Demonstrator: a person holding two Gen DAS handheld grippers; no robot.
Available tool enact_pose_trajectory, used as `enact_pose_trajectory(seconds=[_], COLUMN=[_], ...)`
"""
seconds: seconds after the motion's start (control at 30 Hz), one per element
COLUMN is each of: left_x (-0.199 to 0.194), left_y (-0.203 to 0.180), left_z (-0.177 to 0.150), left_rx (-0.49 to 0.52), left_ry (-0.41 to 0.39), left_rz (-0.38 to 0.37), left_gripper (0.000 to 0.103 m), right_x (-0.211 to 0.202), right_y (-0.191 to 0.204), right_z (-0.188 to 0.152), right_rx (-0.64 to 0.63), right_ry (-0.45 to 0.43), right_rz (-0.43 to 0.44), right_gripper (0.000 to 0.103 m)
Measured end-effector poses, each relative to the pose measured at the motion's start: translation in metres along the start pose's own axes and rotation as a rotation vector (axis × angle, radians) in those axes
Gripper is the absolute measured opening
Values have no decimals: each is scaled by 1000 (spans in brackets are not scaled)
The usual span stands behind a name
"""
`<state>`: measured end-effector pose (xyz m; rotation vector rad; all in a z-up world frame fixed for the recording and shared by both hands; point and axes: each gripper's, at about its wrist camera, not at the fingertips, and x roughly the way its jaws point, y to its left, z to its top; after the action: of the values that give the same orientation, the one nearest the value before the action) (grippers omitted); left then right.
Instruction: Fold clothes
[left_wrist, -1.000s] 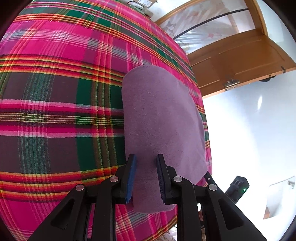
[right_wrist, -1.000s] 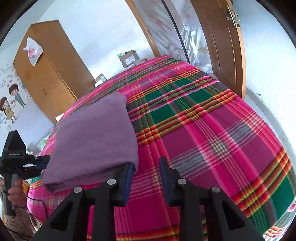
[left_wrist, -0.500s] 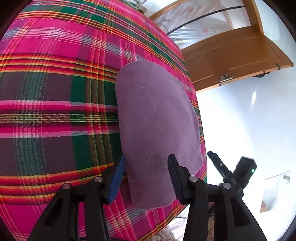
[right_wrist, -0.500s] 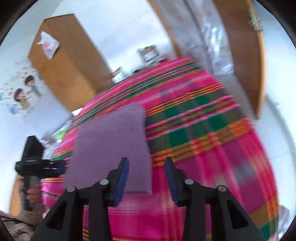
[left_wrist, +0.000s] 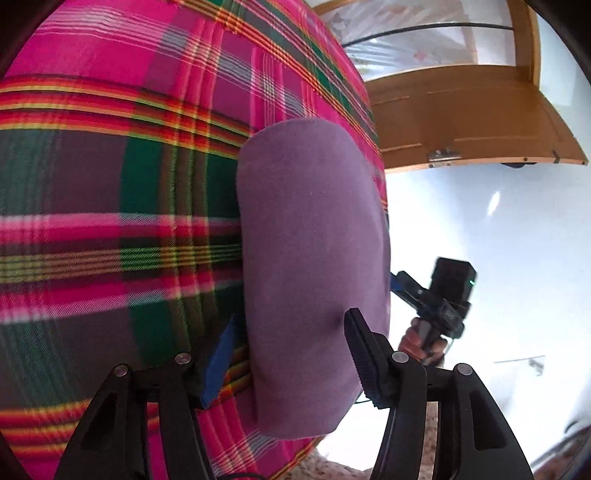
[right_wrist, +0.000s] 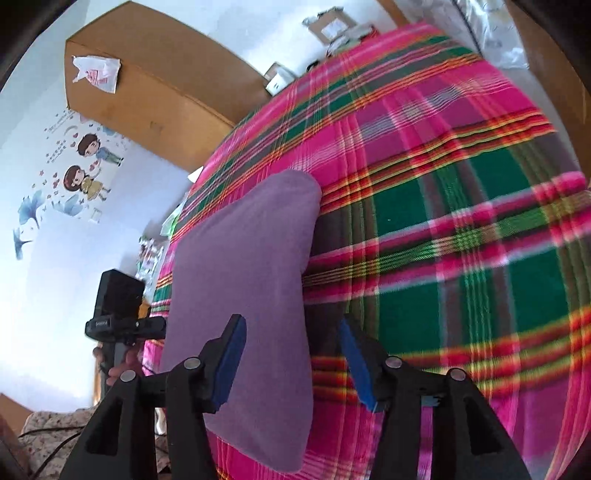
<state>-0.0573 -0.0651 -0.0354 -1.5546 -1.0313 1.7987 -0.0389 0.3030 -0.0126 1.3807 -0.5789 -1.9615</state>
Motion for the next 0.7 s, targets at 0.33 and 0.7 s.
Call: enact_pose_trajectory(seconds=[0.33,0.7], left_x=[10,1], left_y=[2,9], left_z=[23,17], left_rx=[-39,-44], left_ry=[59,115], left_rz=[-82,-100], left_gripper=[64,64], right_x=[17,46], right_y=[-14,6], right_z=[19,22], right_rx=[1,-82], right_ry=[74,204], right_rz=[92,186], right_gripper=[54,54])
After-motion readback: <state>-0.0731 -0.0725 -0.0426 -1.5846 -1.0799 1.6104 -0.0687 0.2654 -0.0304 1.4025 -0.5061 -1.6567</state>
